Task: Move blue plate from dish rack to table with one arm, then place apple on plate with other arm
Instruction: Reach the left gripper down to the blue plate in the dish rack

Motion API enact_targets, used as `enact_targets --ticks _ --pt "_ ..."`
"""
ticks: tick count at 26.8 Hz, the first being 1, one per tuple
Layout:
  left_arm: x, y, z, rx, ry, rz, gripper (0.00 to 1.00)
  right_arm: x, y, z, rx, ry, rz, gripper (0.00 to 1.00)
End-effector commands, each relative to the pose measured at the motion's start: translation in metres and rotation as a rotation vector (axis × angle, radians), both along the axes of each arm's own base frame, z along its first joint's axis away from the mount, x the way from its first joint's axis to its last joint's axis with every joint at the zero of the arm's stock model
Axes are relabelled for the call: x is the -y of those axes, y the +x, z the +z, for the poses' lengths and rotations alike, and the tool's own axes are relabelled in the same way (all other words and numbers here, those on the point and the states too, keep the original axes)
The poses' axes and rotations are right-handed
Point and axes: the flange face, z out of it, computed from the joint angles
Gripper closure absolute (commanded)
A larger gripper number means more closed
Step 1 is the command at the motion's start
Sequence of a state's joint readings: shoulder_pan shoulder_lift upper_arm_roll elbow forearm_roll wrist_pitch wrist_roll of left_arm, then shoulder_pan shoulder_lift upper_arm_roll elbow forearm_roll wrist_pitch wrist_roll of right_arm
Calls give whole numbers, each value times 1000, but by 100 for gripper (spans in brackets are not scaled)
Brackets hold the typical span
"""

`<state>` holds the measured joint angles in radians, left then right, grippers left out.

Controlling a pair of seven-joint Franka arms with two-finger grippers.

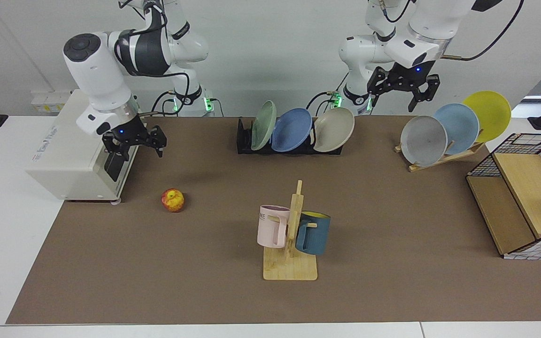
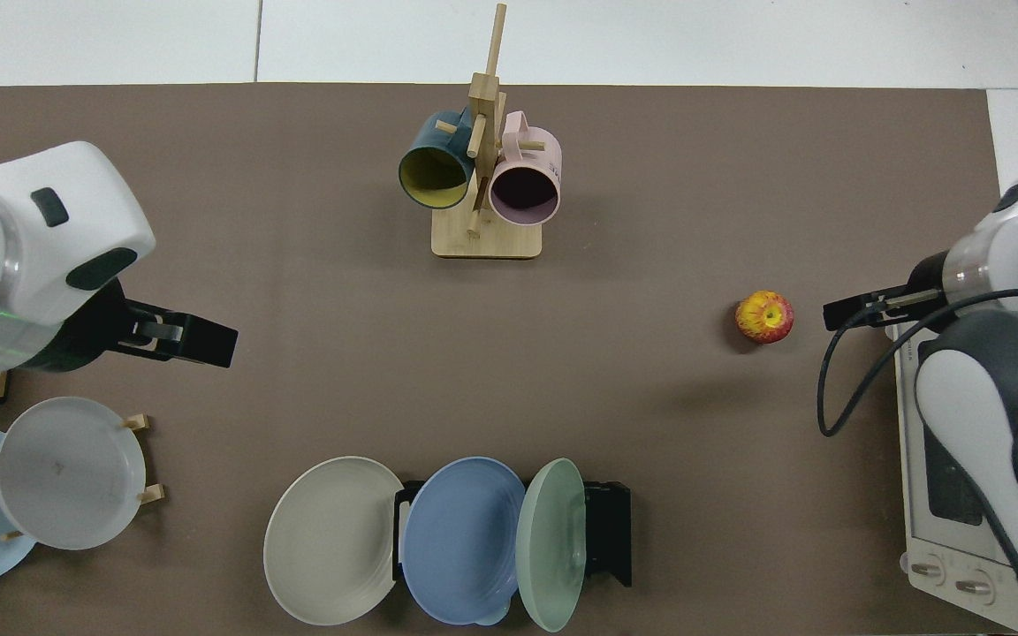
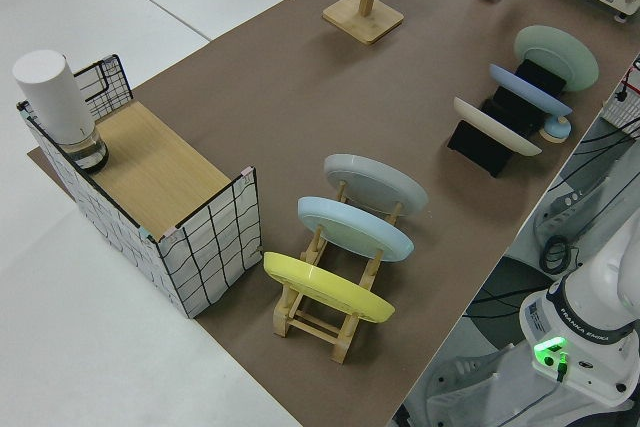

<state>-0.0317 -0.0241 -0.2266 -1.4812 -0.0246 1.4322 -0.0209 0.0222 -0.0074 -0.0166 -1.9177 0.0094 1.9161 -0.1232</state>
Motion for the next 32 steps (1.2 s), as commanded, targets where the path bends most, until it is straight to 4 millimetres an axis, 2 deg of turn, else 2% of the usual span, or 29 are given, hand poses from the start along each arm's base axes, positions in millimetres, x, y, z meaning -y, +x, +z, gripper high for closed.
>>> enact_targets --ticks 1,4,8,11,13,16,22,25,27,29,32 --pt "9 -37 -23 36 -6 2 0 5 3 -36 13 -1 -8 1" --pt "32 -56 -50 38 -34 -27 0 2 7 -59 16 -2 -1 1" --pt "45 -72 -81 -8 -82 -48 0 -1 20 -93 36 -3 4 1" --pt "70 -85 -115 -16 -93 -91 0 -16 24 -111 49 0 11 1" --pt "83 -95 -134 18 -100 -112 0 -18 21 -120 55 9 -2 0" --pt "83 -113 -149 36 -132 -106 0 -16 16 -132 61 12 -10 0" --pt "94 -129 -194 -9 -158 -107 0 -17 14 -143 76 12 -11 1" --pt "99 -137 -204 -39 -176 -103 0 -17 17 -159 60 25 -35 0" --pt "103 -140 -206 -55 -198 -97 0 -16 19 -166 55 49 -60 0" --pt "103 -142 -216 -80 -202 -91 0 -18 20 -171 61 55 -60 1" --pt "119 -155 -241 -113 -187 -125 0 -18 19 -175 55 55 -57 0"
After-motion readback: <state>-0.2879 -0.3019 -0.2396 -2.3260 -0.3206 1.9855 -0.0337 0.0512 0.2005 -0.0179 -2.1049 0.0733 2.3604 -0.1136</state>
